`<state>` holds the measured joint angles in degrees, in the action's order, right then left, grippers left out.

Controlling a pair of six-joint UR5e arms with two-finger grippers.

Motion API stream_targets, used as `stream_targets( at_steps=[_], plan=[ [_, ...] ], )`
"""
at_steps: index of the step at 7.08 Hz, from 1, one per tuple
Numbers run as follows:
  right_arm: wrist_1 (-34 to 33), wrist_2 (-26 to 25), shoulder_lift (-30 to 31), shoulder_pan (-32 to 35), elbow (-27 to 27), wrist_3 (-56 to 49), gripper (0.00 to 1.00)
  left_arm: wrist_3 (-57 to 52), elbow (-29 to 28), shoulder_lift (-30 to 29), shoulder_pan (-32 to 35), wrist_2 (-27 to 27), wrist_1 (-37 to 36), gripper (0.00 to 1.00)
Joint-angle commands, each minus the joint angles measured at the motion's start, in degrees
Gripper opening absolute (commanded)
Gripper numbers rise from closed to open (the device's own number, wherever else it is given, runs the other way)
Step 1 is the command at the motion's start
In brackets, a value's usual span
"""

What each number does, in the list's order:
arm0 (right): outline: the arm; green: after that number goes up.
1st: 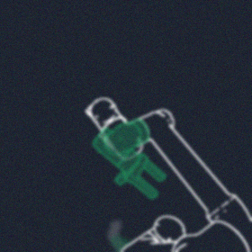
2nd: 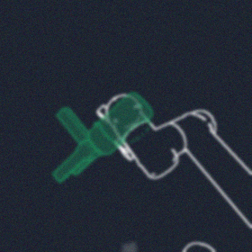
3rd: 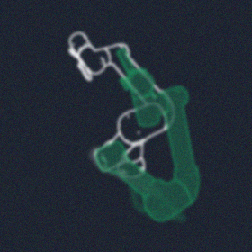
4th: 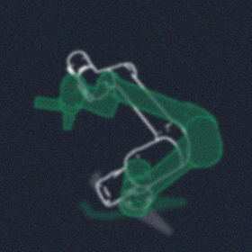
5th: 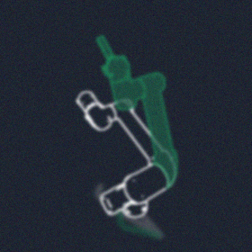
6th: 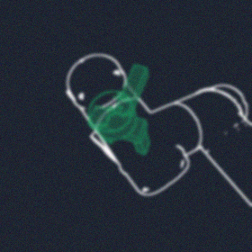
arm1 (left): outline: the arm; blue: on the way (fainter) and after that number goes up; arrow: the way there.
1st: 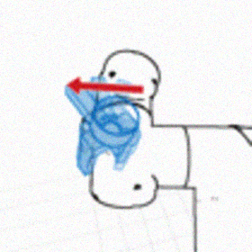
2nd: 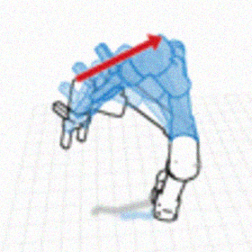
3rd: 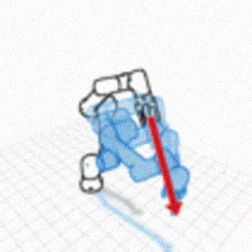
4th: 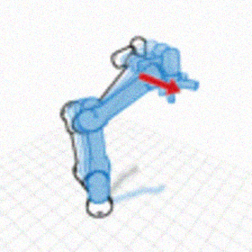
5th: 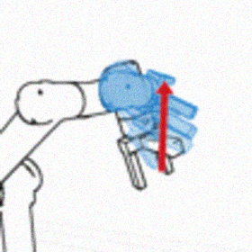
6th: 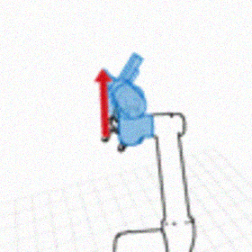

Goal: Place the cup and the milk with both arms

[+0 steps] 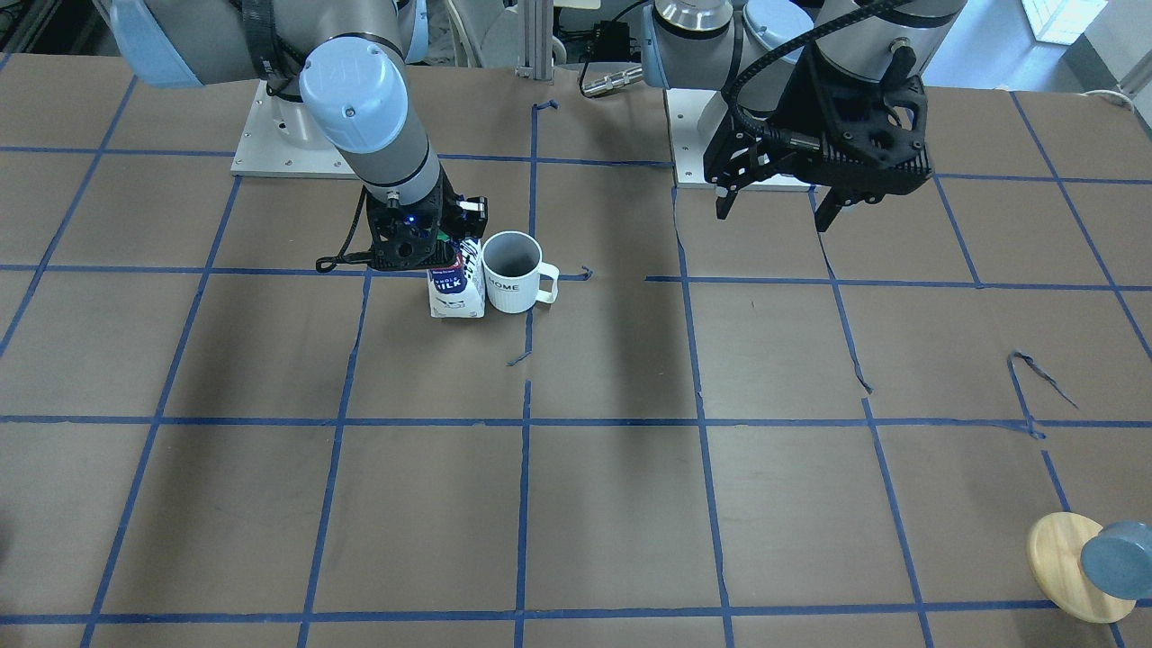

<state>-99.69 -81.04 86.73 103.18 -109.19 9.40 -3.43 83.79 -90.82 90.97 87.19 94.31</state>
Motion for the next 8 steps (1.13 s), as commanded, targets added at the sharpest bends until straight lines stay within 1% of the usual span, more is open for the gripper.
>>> stream_targets(
  at_steps=[1, 3, 4, 5, 6, 7, 8],
  plan=[
    [0.63, -0.43, 0.80, 0.00, -0.58, -0.78, 0.16, 0.00, -0.11, 0.38, -0.01, -0.09, 0.00, 1.00],
    [0.37, 0.44, 0.81, 0.00, -2.68, -1.75, 0.17, 0.00, 0.24, 0.65, 0.00, -0.18, 0.00, 1.00],
    [0.37, -0.25, 0.81, 0.00, -2.69, -1.93, 0.33, 0.00, 0.24, 0.65, -0.01, -0.27, 0.00, 1.00],
    [-0.24, -0.34, 0.81, 0.00, -2.69, -1.75, 0.60, 0.00, 0.24, 0.65, -0.01, -0.18, 0.00, 1.00],
    [-0.51, -0.43, 0.90, 0.00, -2.26, -1.67, 0.95, 0.00, 0.24, 0.65, -0.01, -0.18, 0.00, 1.00],
    [-0.51, -0.43, 1.25, -0.08, -0.77, -0.97, 1.00, 0.00, 0.24, 0.65, -0.01, -0.18, 0.00, 1.00],
    [0.97, -0.61, 1.34, -0.60, 2.55, -0.87, 1.00, 0.00, 0.24, 0.65, -0.01, -0.27, 0.00, 1.00]
  ],
)
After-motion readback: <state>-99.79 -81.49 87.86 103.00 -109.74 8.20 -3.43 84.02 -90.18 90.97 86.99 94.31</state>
